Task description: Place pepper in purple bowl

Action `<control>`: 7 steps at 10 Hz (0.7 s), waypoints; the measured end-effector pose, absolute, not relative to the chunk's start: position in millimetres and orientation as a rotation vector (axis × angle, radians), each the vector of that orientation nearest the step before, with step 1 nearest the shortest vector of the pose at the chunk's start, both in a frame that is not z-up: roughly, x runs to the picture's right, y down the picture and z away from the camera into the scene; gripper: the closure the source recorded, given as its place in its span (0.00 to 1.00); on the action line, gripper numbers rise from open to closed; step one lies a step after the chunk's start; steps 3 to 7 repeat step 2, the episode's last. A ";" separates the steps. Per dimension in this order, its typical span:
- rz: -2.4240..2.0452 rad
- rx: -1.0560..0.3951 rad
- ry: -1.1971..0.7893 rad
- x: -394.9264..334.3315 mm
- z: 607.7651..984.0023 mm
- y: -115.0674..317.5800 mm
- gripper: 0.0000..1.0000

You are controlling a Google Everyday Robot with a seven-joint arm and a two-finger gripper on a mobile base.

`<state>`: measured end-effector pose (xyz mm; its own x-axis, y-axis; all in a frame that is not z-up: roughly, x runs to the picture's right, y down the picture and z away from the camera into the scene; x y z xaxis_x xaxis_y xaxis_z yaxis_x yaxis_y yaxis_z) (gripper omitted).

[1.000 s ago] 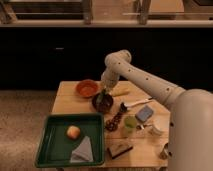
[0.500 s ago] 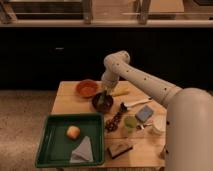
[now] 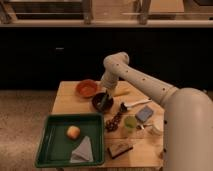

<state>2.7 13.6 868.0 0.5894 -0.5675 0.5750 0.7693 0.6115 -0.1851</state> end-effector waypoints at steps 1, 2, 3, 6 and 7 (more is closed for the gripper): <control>-0.809 -0.441 -0.500 2.0 867.5 13.2 0.20; -0.809 -0.437 -0.499 1.4 867.0 12.2 0.20; -0.809 -0.437 -0.499 1.4 867.0 12.2 0.20; -0.809 -0.437 -0.499 1.4 867.0 12.2 0.20; -0.809 -0.437 -0.499 1.4 867.0 12.2 0.20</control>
